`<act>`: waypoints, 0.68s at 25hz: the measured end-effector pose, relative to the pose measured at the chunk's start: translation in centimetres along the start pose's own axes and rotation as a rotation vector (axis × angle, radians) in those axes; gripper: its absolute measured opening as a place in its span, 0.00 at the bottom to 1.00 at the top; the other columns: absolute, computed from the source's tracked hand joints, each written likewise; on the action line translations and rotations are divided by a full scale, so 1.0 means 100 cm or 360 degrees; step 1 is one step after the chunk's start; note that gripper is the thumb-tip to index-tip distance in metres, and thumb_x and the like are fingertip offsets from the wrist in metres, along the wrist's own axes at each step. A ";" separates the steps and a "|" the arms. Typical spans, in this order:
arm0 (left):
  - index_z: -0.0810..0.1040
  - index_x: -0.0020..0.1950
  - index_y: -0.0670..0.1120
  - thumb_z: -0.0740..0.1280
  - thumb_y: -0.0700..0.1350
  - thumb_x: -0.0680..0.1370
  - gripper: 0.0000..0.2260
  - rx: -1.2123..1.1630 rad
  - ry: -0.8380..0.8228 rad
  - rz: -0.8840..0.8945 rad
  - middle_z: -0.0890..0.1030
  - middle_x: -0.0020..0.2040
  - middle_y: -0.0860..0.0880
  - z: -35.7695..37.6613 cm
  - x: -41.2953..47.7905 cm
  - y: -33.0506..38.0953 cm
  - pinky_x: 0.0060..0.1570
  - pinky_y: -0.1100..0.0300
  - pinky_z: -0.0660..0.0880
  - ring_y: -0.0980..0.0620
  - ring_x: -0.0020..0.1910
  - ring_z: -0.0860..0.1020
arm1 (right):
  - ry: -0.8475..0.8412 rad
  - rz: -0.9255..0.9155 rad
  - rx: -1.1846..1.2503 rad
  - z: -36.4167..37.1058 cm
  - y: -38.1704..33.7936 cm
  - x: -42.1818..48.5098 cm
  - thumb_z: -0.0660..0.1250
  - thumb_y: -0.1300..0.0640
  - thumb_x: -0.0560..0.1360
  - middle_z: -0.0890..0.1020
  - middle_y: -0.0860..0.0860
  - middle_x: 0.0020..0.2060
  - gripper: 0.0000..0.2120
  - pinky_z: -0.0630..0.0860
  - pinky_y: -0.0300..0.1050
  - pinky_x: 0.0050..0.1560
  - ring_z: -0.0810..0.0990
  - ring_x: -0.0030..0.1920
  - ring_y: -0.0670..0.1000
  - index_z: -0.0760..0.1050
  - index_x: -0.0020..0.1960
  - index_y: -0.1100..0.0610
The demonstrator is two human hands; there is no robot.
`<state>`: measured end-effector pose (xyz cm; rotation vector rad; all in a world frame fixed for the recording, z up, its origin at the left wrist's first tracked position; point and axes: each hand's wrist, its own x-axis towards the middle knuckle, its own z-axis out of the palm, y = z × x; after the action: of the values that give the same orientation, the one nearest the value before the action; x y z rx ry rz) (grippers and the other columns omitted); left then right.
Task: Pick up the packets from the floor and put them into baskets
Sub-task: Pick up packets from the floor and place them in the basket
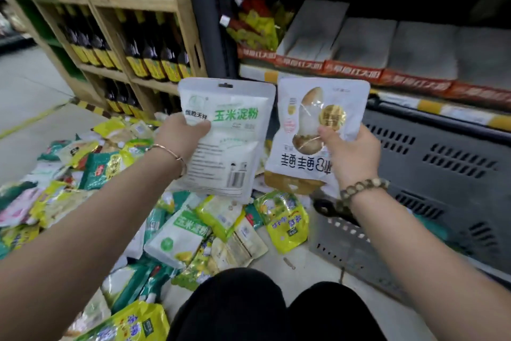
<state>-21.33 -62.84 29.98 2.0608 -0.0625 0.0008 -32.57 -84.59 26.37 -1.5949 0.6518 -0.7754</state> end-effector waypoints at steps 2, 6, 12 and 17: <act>0.80 0.51 0.42 0.67 0.43 0.77 0.06 -0.0159 -0.0116 0.0065 0.79 0.46 0.47 0.027 -0.002 0.028 0.42 0.63 0.75 0.49 0.42 0.79 | 0.0091 -0.0015 0.0027 -0.038 -0.006 0.013 0.73 0.56 0.70 0.81 0.45 0.37 0.05 0.78 0.42 0.41 0.80 0.39 0.44 0.76 0.40 0.51; 0.80 0.49 0.39 0.67 0.45 0.77 0.10 -0.0169 -0.0341 0.0148 0.80 0.44 0.43 0.094 -0.013 0.075 0.44 0.54 0.74 0.45 0.43 0.78 | 0.0352 0.0007 0.0027 -0.111 -0.006 0.029 0.73 0.57 0.70 0.79 0.39 0.36 0.08 0.71 0.31 0.35 0.78 0.35 0.35 0.75 0.38 0.48; 0.72 0.41 0.33 0.68 0.47 0.76 0.16 -0.0164 -0.0599 0.0081 0.73 0.32 0.40 0.178 -0.021 0.086 0.37 0.52 0.68 0.40 0.36 0.74 | 0.0529 0.0166 -0.0085 -0.170 0.034 0.041 0.73 0.57 0.70 0.81 0.41 0.38 0.08 0.72 0.35 0.35 0.79 0.38 0.41 0.76 0.38 0.47; 0.78 0.47 0.37 0.67 0.45 0.76 0.11 -0.0054 -0.0752 0.0009 0.78 0.42 0.41 0.244 0.003 0.059 0.40 0.53 0.71 0.40 0.43 0.78 | 0.0516 0.0437 -0.0143 -0.176 0.085 0.093 0.74 0.57 0.69 0.84 0.51 0.43 0.05 0.78 0.50 0.48 0.82 0.44 0.53 0.77 0.40 0.52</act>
<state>-21.99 -87.13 23.70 1.9876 -0.3568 -0.4806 -40.45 -103.93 20.79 -1.4311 1.1286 -0.8134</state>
